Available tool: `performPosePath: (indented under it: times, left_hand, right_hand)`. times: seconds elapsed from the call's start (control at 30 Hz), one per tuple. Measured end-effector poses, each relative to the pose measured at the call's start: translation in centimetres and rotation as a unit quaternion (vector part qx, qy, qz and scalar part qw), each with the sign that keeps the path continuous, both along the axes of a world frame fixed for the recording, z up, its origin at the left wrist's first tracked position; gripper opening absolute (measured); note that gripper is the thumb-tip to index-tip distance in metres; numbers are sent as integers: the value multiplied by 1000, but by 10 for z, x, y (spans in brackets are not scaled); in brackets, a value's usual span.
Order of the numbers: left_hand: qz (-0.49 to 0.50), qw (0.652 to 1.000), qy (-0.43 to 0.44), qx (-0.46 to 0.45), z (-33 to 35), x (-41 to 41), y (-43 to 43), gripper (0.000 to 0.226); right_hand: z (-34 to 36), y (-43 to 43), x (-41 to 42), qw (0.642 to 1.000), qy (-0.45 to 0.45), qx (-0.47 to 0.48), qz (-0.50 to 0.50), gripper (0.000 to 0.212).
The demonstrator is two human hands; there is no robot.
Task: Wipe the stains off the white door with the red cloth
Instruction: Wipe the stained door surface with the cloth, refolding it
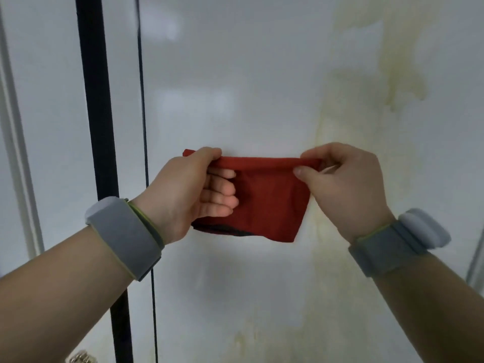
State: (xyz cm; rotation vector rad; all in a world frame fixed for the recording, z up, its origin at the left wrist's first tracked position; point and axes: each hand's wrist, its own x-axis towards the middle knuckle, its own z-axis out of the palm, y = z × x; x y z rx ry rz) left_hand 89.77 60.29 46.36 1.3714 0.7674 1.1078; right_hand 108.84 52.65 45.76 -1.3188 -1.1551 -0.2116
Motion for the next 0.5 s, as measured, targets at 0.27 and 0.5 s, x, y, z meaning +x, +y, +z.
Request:
performPosePath:
  times: [0.27, 0.5]
  left_hand:
    - [62, 975, -89, 196, 64, 21, 31, 37]
    - [314, 699, 175, 618, 67, 17, 64, 23]
  right_hand:
    - [95, 35, -21, 933, 276, 125, 196, 22]
    - [75, 64, -26, 952, -176, 248, 12, 44]
